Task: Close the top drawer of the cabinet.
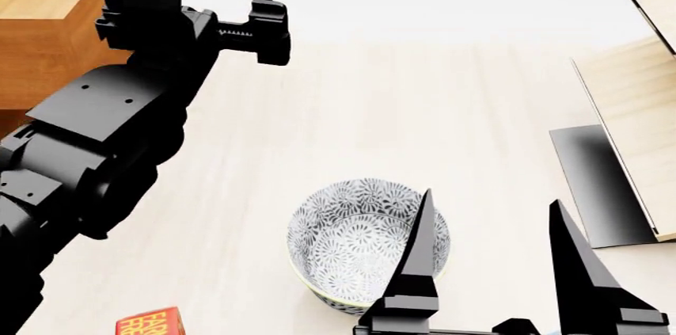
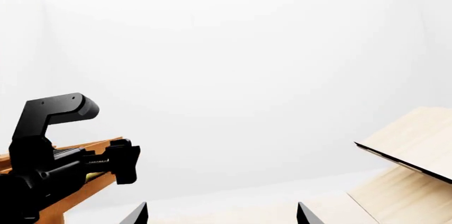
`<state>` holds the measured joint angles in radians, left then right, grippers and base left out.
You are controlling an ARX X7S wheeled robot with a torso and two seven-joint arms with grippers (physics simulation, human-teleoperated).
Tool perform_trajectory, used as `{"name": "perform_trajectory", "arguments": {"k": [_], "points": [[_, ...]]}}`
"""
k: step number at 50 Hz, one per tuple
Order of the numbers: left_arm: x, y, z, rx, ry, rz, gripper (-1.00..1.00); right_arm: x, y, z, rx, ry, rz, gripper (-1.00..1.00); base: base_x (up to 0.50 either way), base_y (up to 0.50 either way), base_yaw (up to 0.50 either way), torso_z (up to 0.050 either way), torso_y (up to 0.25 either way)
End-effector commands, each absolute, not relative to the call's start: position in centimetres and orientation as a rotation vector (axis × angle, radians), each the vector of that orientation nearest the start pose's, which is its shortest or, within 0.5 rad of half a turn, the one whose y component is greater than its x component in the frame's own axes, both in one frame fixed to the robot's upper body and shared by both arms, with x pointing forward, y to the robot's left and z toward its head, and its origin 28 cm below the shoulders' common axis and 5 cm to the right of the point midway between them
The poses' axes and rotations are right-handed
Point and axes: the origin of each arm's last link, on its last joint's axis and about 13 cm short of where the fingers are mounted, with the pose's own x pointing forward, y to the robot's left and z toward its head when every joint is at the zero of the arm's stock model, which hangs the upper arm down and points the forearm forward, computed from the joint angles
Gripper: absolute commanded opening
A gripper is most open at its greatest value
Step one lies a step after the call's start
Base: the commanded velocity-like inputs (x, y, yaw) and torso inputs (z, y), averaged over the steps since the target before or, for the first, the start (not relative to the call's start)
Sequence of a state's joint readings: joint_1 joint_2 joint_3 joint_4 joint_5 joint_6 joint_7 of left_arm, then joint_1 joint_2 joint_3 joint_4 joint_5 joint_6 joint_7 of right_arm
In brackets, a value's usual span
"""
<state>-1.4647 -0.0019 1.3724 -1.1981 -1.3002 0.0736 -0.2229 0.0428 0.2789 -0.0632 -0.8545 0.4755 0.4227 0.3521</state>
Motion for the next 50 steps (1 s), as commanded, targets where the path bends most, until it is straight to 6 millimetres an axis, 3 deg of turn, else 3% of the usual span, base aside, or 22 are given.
{"name": "perform_trajectory", "arguments": {"k": [1, 13, 50], "points": [[43.9, 17.3, 25.0, 0.044, -0.103, -0.021, 1.00, 17.5, -9.7, 16.3, 0.186, -0.369, 0.061, 1.00, 0.00, 0.00, 0.00, 0.000, 0.000], [44.1, 19.4, 25.6, 0.047, -0.108, 0.048, 1.00, 17.6, -9.5, 16.1, 0.181, -0.362, 0.071, 1.00, 0.00, 0.00, 0.00, 0.000, 0.000], [43.8, 23.9, 23.3, 0.079, -0.039, 0.203, 1.00, 17.5, -9.3, 16.2, 0.178, -0.363, 0.082, 1.00, 0.00, 0.00, 0.00, 0.000, 0.000]]}}
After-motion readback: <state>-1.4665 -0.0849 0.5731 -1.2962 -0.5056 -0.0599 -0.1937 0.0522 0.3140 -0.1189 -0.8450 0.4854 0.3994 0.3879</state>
